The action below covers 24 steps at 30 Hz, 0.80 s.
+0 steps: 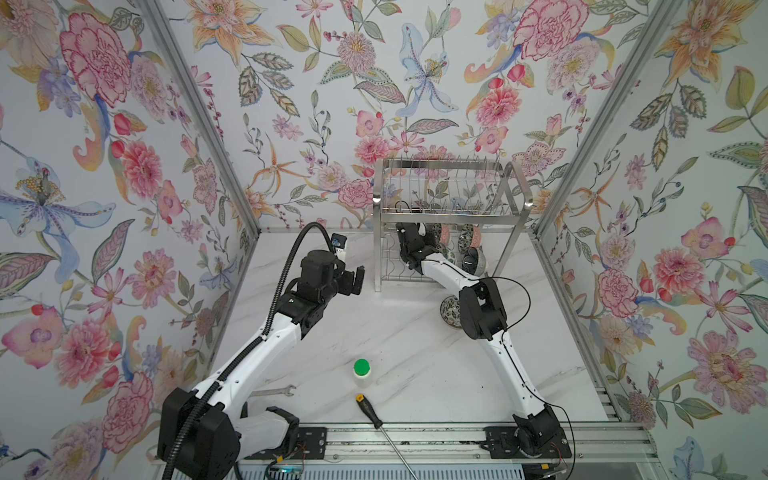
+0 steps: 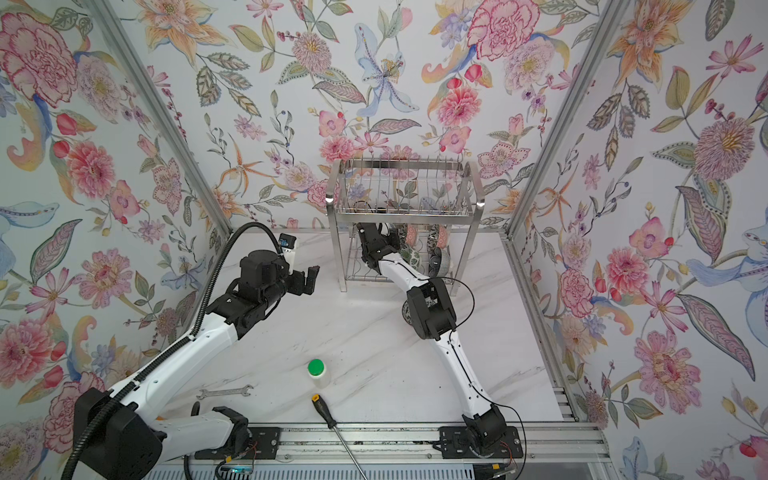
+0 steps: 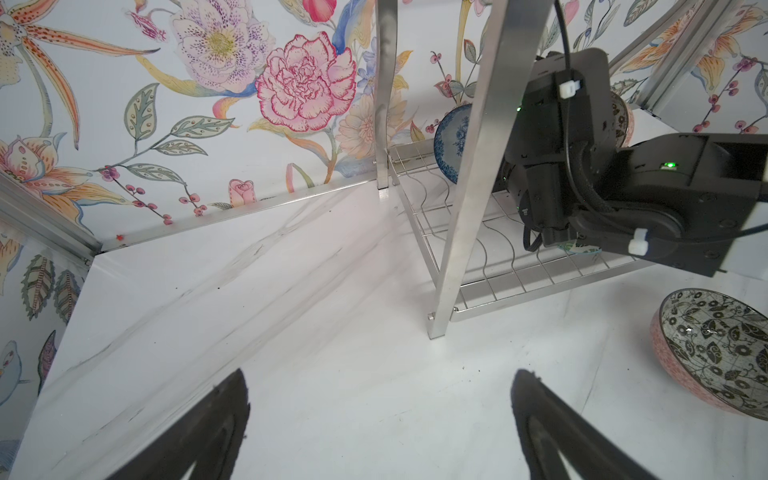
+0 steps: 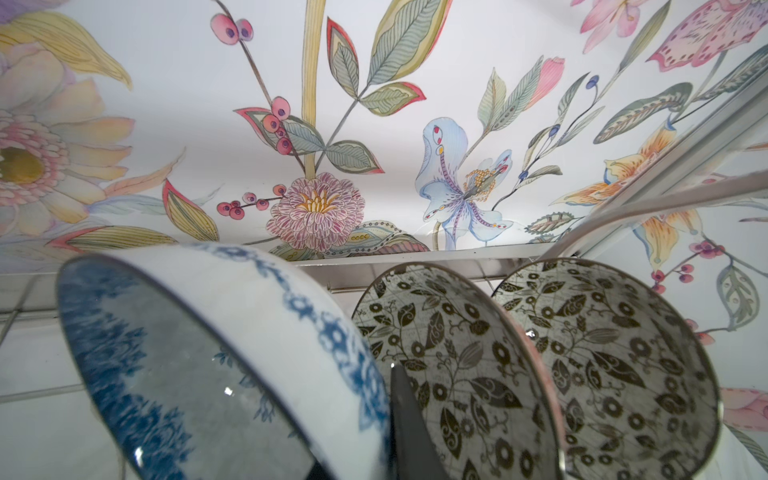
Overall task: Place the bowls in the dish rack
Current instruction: 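Lower the blue floral bowl upright into a rack slot with right gripper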
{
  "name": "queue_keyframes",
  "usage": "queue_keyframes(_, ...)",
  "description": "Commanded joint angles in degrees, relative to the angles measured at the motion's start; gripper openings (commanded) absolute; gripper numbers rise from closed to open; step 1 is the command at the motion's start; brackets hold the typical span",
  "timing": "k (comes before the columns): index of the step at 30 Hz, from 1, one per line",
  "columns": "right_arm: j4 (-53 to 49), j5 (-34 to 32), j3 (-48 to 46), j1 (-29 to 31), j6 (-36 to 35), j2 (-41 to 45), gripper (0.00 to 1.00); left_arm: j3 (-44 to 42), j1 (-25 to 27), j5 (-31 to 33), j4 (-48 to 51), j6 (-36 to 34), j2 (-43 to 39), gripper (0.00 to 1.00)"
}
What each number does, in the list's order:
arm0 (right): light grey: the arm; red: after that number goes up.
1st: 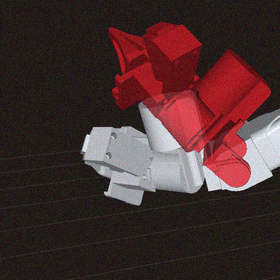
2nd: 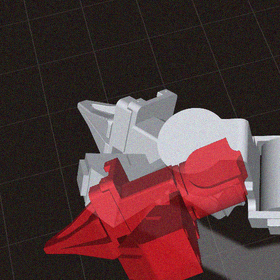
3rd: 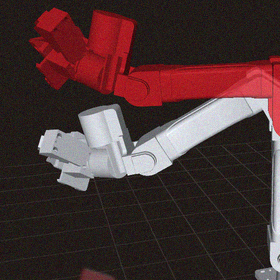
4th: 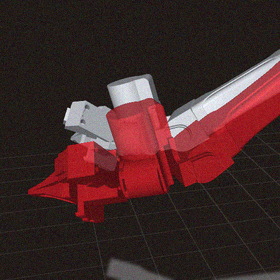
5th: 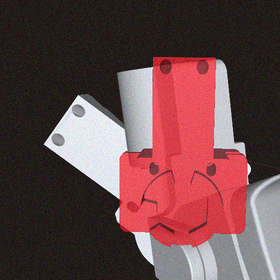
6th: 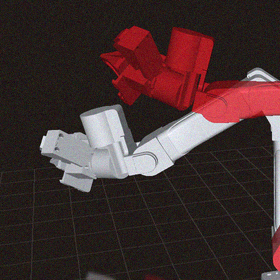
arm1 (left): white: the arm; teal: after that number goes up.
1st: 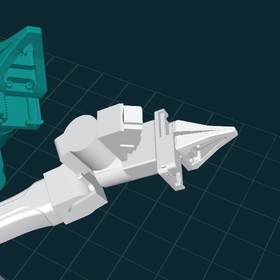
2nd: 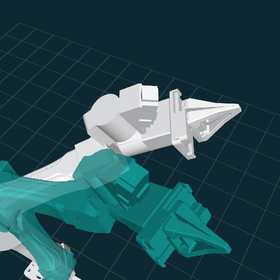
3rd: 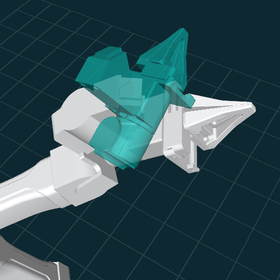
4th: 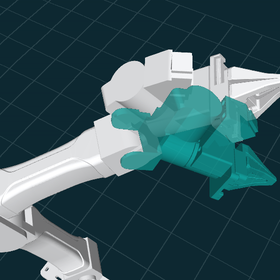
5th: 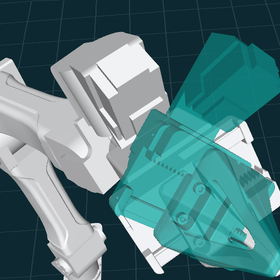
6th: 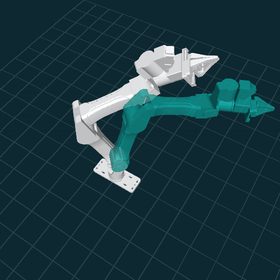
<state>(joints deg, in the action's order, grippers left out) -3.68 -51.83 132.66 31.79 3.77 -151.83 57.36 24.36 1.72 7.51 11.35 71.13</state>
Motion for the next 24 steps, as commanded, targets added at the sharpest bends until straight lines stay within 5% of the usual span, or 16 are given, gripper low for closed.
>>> queue_keyframes(1, -3.2, -0.3, 1.1, 0.5, 1.1, 1.1, 0.0, -0.8, -0.6, -0.9, -0.3, 0.9, -0.5, 0.99)
queue_keyframes(24, -2.6, -11.2, 5.3, 3.0, 3.6, -1.7, 0.0, -3.0, -0.6, -1.5, -2.1, 2.7, -2.1, 0.99)
